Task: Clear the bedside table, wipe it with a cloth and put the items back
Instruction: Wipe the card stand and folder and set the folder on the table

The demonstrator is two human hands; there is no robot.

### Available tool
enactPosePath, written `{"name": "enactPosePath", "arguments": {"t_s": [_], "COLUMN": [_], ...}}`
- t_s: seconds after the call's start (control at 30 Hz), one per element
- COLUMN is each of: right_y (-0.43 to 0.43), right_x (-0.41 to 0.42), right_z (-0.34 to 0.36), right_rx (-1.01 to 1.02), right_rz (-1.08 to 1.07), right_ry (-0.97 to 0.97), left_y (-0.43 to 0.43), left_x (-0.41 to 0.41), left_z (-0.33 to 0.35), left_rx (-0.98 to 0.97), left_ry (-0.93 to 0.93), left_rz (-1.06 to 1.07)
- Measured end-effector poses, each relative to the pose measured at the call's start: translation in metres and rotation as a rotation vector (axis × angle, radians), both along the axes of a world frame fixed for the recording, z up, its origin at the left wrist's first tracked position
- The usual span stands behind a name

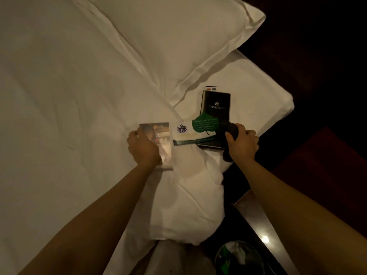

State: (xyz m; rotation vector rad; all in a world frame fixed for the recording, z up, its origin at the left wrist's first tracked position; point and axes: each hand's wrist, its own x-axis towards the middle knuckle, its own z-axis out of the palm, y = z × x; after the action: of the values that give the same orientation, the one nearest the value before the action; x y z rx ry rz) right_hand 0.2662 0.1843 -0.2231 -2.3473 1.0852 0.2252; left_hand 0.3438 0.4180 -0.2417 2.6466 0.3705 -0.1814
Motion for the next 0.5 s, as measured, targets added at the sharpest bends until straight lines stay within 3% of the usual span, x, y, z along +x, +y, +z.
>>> {"name": "enactPosePath", "arguments": {"t_s": [0.07,0.17,0.33,0.5], "right_y": [-0.003,-0.009,-0.017,-0.016], "right_x": [0.002,0.003,-0.001,0.008], "right_z": [-0.004,-0.009,-0.010,-0.006], "right_rx": [-0.019,-0.020,-0.042,-0.023], "right_rz": [-0.027,-0.046,-0.020,0.024], "right_ry": [-0.011,-0.025,-0.040,-0.068], "left_y": [-0.018,-0.050,-0.078,-0.082], "left_x": [0.006,0.013,0.029,0.039], "left_z": [-0.002,-0.007,-0.017,-0.022], "left_rx": [-0.049,-0.162,-0.179,-0.132], "left_ry": [-0.006,0.171,0.362,0.438], "left_rz": [-0.131,-0.230,-0.117,-0.073]}}
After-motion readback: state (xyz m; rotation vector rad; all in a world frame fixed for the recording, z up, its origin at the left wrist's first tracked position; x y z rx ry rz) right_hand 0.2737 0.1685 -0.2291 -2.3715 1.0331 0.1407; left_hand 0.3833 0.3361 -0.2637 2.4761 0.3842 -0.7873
